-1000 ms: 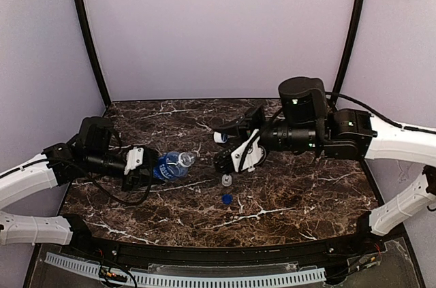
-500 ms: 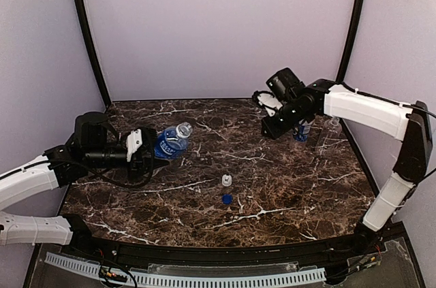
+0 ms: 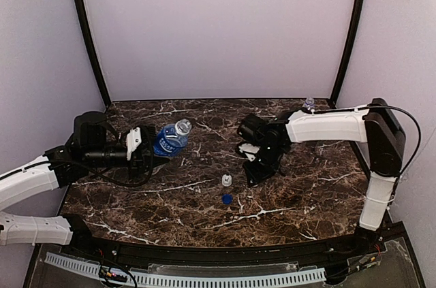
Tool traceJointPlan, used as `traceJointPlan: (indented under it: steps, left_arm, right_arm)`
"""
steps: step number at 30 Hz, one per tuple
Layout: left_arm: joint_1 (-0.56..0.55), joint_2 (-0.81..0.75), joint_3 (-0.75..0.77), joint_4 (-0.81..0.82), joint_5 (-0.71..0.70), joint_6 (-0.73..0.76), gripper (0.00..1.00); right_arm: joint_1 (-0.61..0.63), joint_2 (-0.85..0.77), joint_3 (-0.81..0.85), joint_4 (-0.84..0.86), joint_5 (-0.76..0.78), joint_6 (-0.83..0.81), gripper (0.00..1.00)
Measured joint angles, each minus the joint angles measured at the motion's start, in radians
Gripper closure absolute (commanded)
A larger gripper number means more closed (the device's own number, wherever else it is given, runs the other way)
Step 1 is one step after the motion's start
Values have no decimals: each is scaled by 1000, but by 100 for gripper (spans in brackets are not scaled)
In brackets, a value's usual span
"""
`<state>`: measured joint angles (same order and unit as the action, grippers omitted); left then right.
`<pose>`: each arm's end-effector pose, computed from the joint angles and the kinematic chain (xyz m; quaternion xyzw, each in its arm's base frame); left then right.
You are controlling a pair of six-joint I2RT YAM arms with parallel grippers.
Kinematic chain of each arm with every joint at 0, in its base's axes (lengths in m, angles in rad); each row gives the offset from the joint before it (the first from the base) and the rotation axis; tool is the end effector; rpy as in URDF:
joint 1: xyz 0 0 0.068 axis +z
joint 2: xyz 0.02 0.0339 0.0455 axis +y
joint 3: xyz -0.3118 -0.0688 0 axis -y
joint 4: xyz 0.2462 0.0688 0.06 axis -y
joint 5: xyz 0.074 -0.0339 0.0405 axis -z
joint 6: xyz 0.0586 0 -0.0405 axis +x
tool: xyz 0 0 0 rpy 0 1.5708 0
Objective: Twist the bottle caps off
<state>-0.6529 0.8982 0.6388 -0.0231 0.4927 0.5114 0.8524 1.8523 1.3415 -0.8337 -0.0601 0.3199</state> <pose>0.1418 -0.1434 0.3172 0.5487 0.5672 -0.2357 0.5671 0.2478 0.2887 0.2159 -0.2646 0.9573 0.0873 0.0775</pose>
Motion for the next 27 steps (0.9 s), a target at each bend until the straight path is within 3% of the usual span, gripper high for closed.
traceJointPlan:
  steps: [4, 8, 9, 11, 17, 21, 25, 27]
  left_arm:
    - [0, -1, 0, 0, 0, 0, 80]
    - [0, -2, 0, 0, 0, 0, 79]
    - [0, -2, 0, 0, 0, 0, 79]
    - [0, -3, 0, 0, 0, 0, 79]
    - [0, -10, 0, 0, 0, -1, 79]
    - [0, -21, 0, 21, 8, -23, 79]
    - [0, -38, 0, 69, 36, -68, 79]
    - [0, -43, 0, 94, 53, -90, 79]
  right_arm:
    - [50, 100, 23, 10, -12, -1, 90]
    - [76, 150, 76, -8, -2, -16, 58]
    - [82, 156, 90, -8, 0, -18, 45]
    - [94, 169, 118, -10, 5, -32, 5]
    - [102, 160, 182, -57, 32, -70, 1]
    - [103, 63, 233, -41, 35, -141, 3]
    - [104, -177, 201, 128, -64, -260, 6]
    - [108, -336, 98, 344, -180, -323, 2]
